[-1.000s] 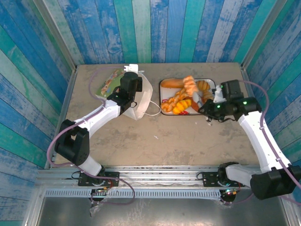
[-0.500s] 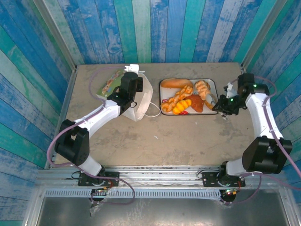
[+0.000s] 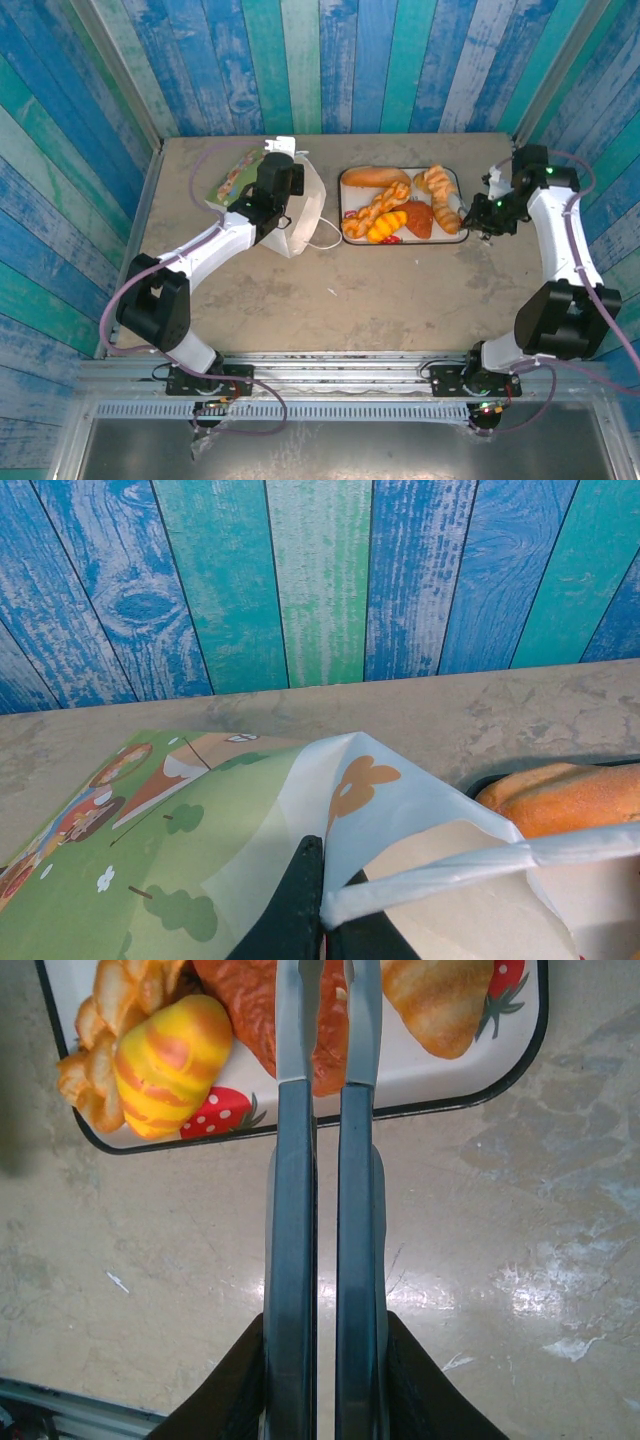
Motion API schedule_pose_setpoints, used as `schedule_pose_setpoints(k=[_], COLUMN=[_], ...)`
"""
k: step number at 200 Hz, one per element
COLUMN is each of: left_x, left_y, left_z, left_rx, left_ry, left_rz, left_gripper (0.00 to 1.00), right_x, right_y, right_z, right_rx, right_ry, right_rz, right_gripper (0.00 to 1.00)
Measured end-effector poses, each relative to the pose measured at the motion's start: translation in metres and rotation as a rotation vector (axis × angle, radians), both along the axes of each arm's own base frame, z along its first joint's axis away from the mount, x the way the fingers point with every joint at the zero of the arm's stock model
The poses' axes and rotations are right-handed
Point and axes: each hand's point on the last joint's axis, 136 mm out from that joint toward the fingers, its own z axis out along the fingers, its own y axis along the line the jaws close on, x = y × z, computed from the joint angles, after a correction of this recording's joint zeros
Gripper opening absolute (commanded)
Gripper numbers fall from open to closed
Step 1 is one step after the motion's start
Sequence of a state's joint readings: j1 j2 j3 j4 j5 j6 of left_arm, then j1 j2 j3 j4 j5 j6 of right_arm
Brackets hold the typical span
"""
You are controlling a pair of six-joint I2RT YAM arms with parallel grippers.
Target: Take the fake bread out of the paper bag
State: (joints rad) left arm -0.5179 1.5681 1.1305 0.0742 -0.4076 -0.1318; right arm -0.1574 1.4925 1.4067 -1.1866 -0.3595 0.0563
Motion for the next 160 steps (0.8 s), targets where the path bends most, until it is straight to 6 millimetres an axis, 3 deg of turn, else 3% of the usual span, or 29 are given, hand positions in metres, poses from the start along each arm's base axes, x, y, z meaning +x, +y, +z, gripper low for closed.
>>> schedule_pose_setpoints(k=[31,160], left_x=[0.000,0.000], left_y=[-0.001,-0.003], left_z=[0.000,0.000], left_rx=[-0.001,-0.007], left_ry=[0.001,0.002], left_rz=[-0.003,-0.017], left_gripper=[0.00,0.00], right_x=[0.002,0.016], right_y=[0.000,0.005], right_z=[-0.011,-0.014], right_rx=[0.009,0.036], right_ry=[0.043,0.071], right_rz=[0.007,0.037], right_gripper=[0.07,0.10])
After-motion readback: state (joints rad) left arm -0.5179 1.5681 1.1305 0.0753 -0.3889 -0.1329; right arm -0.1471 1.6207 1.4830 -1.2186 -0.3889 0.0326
